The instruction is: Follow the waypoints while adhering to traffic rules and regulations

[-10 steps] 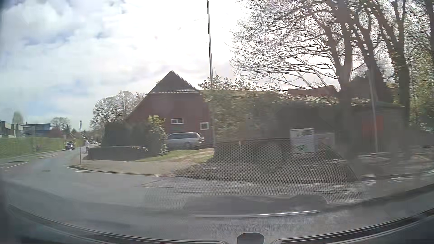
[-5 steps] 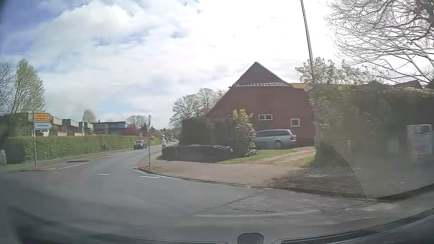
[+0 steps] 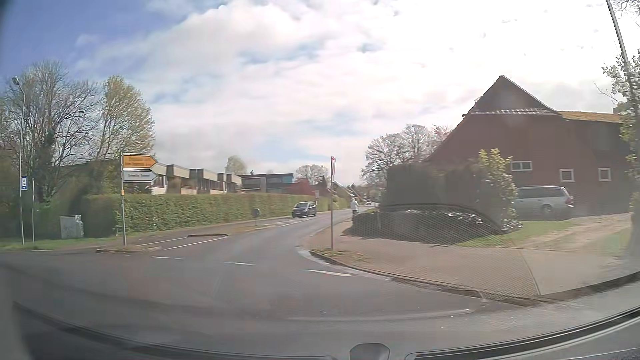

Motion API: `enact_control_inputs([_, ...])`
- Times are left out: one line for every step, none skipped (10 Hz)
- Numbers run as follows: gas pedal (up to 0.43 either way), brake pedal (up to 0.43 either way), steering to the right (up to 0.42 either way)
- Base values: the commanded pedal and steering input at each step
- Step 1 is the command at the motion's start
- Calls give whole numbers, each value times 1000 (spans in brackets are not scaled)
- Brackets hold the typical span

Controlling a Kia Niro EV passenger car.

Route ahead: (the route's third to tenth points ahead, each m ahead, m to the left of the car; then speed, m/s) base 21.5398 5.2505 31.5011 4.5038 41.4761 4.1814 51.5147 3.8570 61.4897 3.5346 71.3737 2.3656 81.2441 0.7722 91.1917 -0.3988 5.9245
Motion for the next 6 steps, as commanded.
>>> enact_control_inputs([177,0,-312])
enact_control_inputs([177,0,-276])
enact_control_inputs([177,0,-225])
enact_control_inputs([177,6,-179])
enact_control_inputs([189,0,-147])
enact_control_inputs([189,0,-115])
